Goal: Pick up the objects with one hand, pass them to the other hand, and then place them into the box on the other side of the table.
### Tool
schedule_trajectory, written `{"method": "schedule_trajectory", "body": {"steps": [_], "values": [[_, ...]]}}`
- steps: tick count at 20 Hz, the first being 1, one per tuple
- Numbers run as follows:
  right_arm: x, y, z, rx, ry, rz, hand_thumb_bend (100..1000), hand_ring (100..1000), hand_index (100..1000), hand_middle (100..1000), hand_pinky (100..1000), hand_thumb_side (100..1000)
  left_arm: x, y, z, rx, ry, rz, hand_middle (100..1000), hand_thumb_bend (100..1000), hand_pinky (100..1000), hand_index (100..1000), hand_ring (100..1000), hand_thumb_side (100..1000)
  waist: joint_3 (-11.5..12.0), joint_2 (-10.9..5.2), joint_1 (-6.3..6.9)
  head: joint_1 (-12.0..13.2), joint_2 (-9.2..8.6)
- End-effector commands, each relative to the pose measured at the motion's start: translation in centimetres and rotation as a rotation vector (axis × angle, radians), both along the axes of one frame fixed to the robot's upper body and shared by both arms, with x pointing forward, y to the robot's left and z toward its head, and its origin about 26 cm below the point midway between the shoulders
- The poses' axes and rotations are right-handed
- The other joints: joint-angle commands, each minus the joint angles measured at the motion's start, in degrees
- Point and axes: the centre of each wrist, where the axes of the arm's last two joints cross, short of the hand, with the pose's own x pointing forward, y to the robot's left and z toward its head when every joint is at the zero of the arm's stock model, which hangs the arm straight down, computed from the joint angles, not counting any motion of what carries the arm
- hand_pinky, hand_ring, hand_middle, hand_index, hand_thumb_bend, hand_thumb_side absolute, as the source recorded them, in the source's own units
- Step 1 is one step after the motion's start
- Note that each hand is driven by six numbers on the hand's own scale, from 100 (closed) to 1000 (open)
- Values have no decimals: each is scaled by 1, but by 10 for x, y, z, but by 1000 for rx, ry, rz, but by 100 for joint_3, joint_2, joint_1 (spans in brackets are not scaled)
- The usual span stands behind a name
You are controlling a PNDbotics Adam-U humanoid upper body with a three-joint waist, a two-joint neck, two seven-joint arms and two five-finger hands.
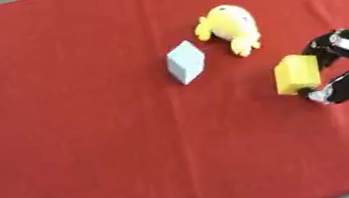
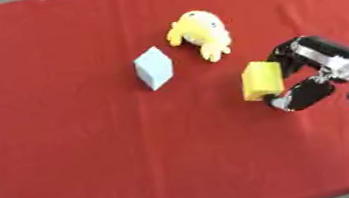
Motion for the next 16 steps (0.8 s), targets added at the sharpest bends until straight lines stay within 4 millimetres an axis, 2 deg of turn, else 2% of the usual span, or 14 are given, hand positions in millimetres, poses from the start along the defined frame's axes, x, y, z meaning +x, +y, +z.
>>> {"method": "schedule_trajectory", "body": {"steps": [1,5,6,11,16], "values": [[5,-1,22,35,-118,4,188,588,463,490,659,100,-2,5,14,37,-33,-1,836,134,926,816,795,768,-26,-169,94,37,-9],[7,1,28,61,-161,7,186,586,462,489,656,100,-2,6,15,42,-36,-3,836,133,926,816,795,767,-41,-191,100,37,-9],[8,1,30,75,-179,9,140,560,451,484,582,100,-1,4,18,53,-45,-13,832,114,925,814,796,747,-28,-224,127,3,-9],[19,19,46,236,-279,-2,100,553,445,483,527,100,4,-1,43,128,-91,-66,833,100,922,815,797,714,-25,-328,193,-22,-9],[27,47,49,369,-310,23,100,558,443,483,517,100,7,-7,75,217,-152,-116,834,100,917,817,799,681,0,-401,219,34,-9]]}}
